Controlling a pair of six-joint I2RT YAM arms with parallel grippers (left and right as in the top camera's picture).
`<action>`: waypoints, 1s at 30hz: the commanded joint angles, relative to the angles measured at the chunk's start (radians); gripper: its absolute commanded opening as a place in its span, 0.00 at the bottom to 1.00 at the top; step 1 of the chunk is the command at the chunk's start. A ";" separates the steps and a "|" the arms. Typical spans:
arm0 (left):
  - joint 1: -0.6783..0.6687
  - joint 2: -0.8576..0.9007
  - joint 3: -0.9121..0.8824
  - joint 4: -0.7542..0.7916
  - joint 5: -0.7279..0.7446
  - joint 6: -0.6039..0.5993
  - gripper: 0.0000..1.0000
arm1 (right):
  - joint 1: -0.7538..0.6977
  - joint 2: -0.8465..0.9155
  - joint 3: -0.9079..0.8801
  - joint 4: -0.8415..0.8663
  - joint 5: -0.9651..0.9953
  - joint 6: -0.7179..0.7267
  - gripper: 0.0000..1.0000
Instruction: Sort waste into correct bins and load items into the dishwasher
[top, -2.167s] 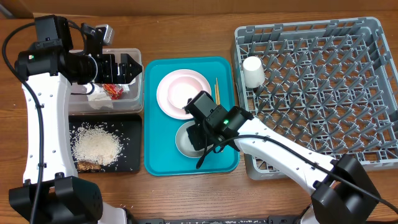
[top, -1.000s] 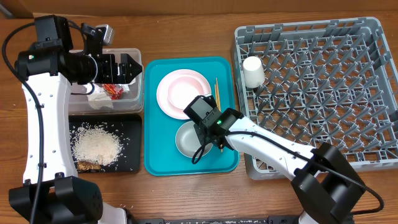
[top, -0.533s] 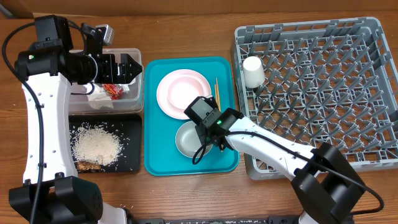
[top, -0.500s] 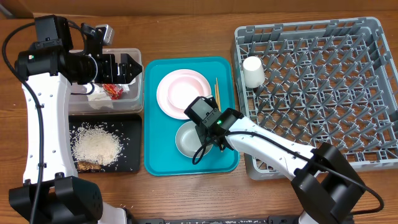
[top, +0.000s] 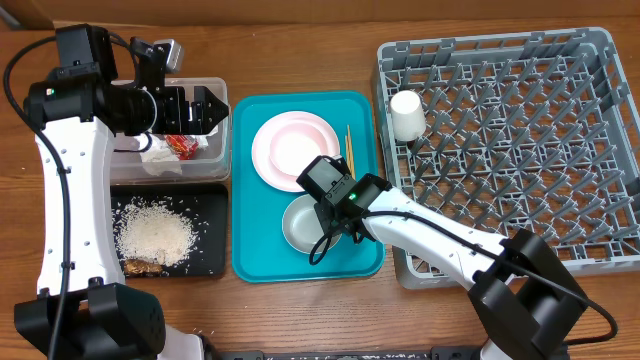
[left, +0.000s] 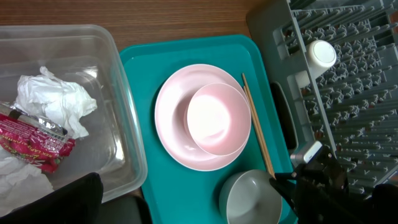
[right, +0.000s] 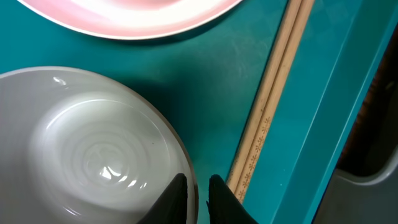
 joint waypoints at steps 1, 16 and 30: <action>-0.002 -0.008 0.026 0.001 -0.002 -0.007 1.00 | 0.003 0.004 -0.006 0.004 0.000 0.009 0.15; -0.002 -0.008 0.026 0.001 -0.002 -0.008 1.00 | 0.003 0.006 -0.016 0.017 -0.004 0.009 0.15; -0.001 -0.008 0.026 0.001 -0.002 -0.007 1.00 | 0.003 0.006 -0.021 0.030 -0.004 0.009 0.10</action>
